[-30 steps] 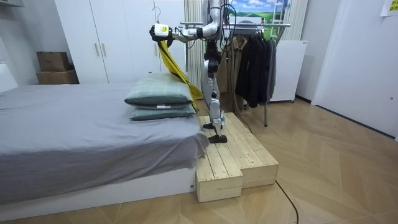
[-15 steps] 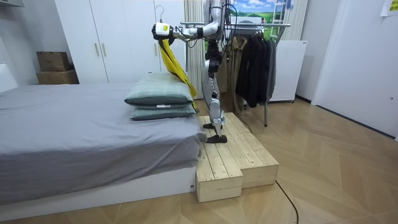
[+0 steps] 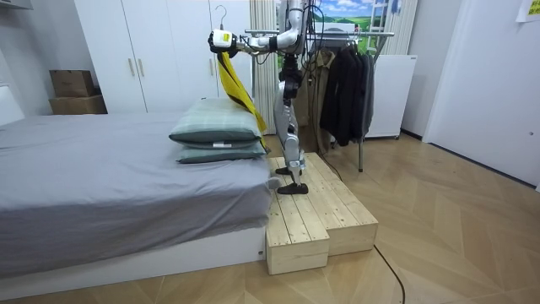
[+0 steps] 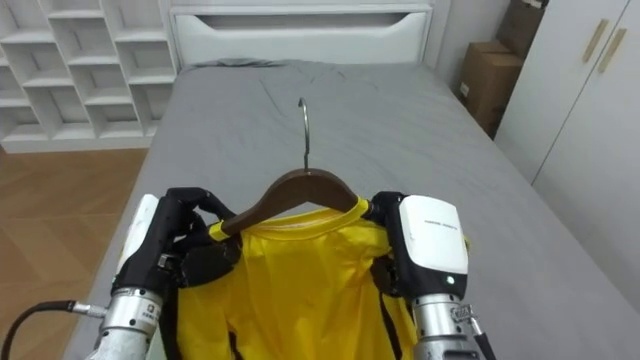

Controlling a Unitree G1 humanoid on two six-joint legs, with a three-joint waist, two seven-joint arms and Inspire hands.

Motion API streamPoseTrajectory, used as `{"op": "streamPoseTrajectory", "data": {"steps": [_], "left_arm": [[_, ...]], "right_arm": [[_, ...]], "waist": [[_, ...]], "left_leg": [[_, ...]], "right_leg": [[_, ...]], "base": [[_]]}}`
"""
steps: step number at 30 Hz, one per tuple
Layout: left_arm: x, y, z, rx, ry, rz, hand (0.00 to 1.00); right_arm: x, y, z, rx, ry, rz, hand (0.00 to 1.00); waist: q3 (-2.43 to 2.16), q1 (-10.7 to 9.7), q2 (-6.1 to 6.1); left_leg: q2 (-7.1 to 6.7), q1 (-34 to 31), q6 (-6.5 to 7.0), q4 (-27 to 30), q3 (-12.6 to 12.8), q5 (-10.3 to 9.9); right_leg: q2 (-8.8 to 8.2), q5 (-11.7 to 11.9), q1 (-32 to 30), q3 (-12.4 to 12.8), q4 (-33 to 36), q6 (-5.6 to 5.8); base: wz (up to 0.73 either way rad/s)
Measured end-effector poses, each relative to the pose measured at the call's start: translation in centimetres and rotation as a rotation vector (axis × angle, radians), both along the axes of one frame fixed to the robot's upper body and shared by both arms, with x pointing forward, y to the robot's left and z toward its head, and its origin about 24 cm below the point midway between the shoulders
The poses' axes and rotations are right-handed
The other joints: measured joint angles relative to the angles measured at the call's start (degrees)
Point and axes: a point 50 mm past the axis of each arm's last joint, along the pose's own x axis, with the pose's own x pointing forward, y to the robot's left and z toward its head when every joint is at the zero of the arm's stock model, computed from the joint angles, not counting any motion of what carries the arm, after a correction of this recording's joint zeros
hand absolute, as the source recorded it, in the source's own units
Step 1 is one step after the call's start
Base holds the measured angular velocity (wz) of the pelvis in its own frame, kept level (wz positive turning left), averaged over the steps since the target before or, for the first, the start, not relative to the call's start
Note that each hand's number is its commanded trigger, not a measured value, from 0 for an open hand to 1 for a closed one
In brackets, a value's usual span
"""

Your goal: Hang clothes

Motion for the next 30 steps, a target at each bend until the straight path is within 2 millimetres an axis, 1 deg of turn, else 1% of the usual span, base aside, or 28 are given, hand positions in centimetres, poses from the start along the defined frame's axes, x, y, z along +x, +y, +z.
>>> {"op": "streamPoseTrajectory", "data": {"steps": [19, 20, 21, 22, 25, 30], "left_arm": [[-0.01, 0.19, -0.01, 0.012, 0.000, -0.001, 0.99], [-0.01, 0.20, -0.01, 0.013, 0.000, -0.001, 0.51], [-0.01, 0.21, 0.00, 0.013, 0.000, -0.001, 0.51], [-0.01, 0.20, 0.00, 0.013, 0.000, -0.001, 0.00], [-0.01, 0.22, -0.02, -0.005, 0.004, 0.000, 0.00], [-0.01, -0.02, 0.27, -0.117, -0.004, -0.003, 0.00]], "right_arm": [[-0.05, -0.05, -0.01, -0.009, -0.002, 0.006, 1.00], [-0.05, -0.04, -0.02, -0.009, -0.002, 0.006, 1.00], [-0.05, -0.05, -0.02, -0.008, -0.002, 0.006, 1.00], [-0.05, -0.05, -0.02, -0.008, -0.002, 0.006, 1.00], [-0.05, -0.08, -0.02, -0.009, -0.002, 0.006, 1.00], [-0.07, -0.07, -0.10, -0.010, 0.002, 0.006, 1.00]], "waist": [[0.01, 0.0, -0.08], [0.01, 0.0, -0.09], [0.02, 0.0, -0.09], [0.02, 0.0, -0.10], [0.03, 0.1, -0.11], [0.11, 0.2, -0.24]], "left_leg": [[-0.02, 0.4, 0.02, -0.1, 0.4, 0.0], [-0.02, 0.4, 0.02, -0.1, 0.4, 0.0], [-0.02, 0.4, 0.02, -0.1, 0.4, 0.0], [-0.02, 0.4, 0.02, -0.1, 0.4, 0.0], [-0.03, 0.4, 0.02, -0.1, 0.5, 0.0], [-0.06, 0.4, 0.03, -0.1, 0.5, 0.0]], "right_leg": [[-0.01, -0.1, 0.0, 0.8, 0.0, 0.07], [-0.01, -0.1, 0.0, 0.9, 0.0, 0.07], [-0.01, -0.1, 0.0, 0.9, 0.0, 0.07], [-0.01, -0.1, 0.0, 0.9, 0.0, 0.07], [-0.01, -0.1, 0.0, 0.9, 0.0, 0.09], [-0.02, -0.2, 0.0, 0.9, 0.0, 0.13]], "base": [[-0.01], [0.00], [0.00], [0.00], [0.00], [0.00]]}}
